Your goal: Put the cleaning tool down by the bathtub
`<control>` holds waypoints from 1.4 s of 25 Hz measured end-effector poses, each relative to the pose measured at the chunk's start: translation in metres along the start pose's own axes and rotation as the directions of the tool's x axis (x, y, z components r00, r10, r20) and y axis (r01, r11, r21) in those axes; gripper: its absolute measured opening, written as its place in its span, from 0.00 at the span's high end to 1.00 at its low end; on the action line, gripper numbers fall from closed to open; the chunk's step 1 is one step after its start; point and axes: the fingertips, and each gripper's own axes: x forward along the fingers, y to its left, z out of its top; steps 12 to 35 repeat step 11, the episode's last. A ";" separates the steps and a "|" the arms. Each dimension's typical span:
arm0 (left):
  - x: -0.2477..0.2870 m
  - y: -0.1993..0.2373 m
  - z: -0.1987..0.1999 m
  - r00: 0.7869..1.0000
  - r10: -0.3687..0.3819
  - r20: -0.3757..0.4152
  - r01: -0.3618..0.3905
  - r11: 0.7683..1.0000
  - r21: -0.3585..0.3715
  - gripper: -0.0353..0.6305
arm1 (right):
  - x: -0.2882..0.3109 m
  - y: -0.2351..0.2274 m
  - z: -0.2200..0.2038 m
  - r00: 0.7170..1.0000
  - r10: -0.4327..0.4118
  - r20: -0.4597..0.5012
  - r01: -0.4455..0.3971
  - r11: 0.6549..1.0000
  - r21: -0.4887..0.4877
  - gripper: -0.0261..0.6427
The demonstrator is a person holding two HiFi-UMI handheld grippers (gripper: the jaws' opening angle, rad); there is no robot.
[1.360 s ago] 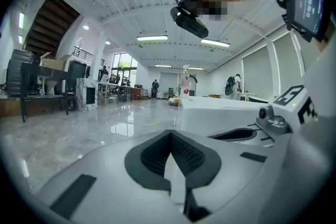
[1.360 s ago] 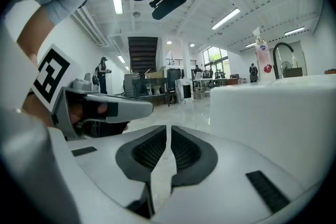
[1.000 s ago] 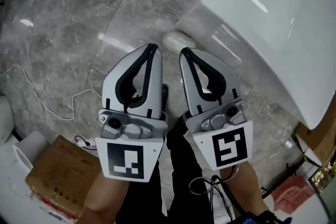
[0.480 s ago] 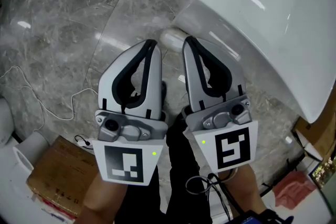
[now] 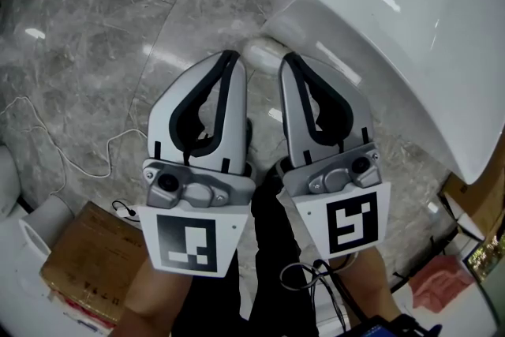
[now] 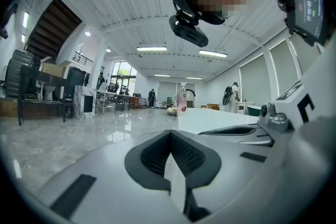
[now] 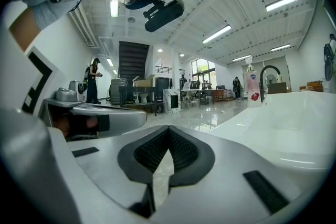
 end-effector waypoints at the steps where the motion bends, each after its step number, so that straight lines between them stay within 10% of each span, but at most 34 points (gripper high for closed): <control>1: 0.000 0.000 0.000 1.000 0.000 -0.001 0.000 1.000 -0.001 0.93 | 0.000 0.001 0.000 1.000 0.000 0.000 0.000 1.000 -0.001 0.94; 35: 0.001 0.004 -0.004 1.000 0.001 -0.005 -0.001 1.000 -0.005 0.93 | 0.003 0.000 -0.003 1.000 -0.001 0.000 0.001 1.000 -0.003 0.94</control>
